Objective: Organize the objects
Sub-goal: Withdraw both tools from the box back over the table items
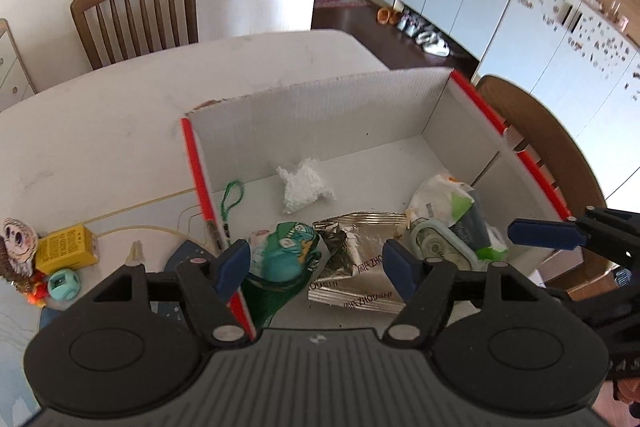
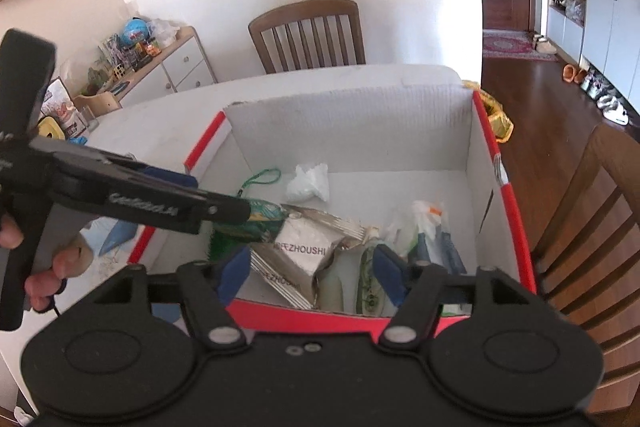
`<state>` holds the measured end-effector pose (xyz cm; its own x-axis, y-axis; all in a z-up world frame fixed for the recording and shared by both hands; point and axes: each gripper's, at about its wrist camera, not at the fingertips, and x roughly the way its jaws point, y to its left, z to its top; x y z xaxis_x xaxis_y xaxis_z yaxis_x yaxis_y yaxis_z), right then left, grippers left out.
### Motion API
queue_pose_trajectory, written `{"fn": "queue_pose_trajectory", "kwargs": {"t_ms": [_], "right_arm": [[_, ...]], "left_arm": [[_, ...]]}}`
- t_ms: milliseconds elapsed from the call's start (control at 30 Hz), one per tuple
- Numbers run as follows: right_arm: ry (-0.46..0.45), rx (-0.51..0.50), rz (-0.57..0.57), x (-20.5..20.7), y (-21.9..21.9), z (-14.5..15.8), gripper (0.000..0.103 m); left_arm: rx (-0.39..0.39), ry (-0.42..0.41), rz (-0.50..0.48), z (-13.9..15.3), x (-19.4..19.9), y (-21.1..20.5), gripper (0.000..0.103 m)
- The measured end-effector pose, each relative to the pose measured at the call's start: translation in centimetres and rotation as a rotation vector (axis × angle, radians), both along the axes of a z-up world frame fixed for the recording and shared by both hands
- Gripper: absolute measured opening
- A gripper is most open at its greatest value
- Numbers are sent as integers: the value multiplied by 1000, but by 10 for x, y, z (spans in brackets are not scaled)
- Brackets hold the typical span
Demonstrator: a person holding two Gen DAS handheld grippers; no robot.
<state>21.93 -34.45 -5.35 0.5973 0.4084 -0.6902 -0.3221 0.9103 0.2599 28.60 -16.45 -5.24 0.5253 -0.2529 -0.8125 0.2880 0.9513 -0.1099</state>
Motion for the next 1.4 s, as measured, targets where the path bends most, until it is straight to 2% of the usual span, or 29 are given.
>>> {"fn": "queue_pose_trajectory", "kwargs": {"t_ms": [400,467,700,800,1067,1200,1300,1400], "right_arm": [[-55,22,4,-16,34,30,72],[-64,25,5,-18,43,35,73],[-70,46,12,-23,78,45,80],[-77,54,17,-24,94,47,84],[-82,70,17,-20,132,49,96],[-74,66,14,-17,151,48,98],[-65,59,17,-13,164,45,98],[-54,46,19,-10,177,41,98]], "left_arm": [[-50,-78,13,39,-41,48,76],[-52,-91,21,44,-47,58,81],[-69,-114,43,55,-59,99,86],[-53,-133,45,59,-63,113,86],[-73,-144,51,59,-66,154,87],[-93,-138,51,54,-62,176,95],[-102,-131,61,49,-60,193,96],[-104,-128,75,43,-57,208,103]]}}
